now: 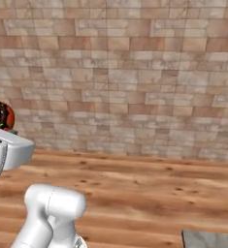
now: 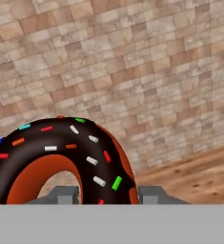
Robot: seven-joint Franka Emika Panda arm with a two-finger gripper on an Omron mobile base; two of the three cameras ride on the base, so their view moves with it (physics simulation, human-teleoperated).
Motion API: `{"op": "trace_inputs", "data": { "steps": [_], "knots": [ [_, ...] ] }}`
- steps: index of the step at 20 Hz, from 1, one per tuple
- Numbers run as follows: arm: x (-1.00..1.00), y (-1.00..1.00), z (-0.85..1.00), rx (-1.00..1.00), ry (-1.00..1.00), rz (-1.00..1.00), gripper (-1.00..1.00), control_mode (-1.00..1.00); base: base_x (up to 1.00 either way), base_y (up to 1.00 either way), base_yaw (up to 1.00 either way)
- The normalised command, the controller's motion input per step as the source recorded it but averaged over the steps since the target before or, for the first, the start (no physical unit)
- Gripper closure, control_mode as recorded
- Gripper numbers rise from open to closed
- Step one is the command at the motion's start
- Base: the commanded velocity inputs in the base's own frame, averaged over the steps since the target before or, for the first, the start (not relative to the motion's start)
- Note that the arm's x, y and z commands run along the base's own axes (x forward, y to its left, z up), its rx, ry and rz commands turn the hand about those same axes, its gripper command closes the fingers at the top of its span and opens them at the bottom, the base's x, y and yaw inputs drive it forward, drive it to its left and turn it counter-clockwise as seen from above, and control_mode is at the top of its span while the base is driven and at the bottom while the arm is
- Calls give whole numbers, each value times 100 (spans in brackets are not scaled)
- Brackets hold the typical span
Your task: Take the donuts from the fridge and place them on the empty tray on the dining counter.
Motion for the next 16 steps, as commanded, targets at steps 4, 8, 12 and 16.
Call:
{"op": "trace_inputs", "data": {
  "steps": [4, 8, 12, 16],
  "knots": [
    [0, 0, 0, 0, 0, 0, 100, 100, 84, 18, -52],
    [0, 0, 0, 0, 0, 0, 100, 100, 11, 15, -100],
    [0, 0, 0, 0, 0, 0, 100, 100, 0, 2, -100],
    [0, 0, 0, 0, 0, 0, 100, 100, 0, 0, -100]
  ]
}}
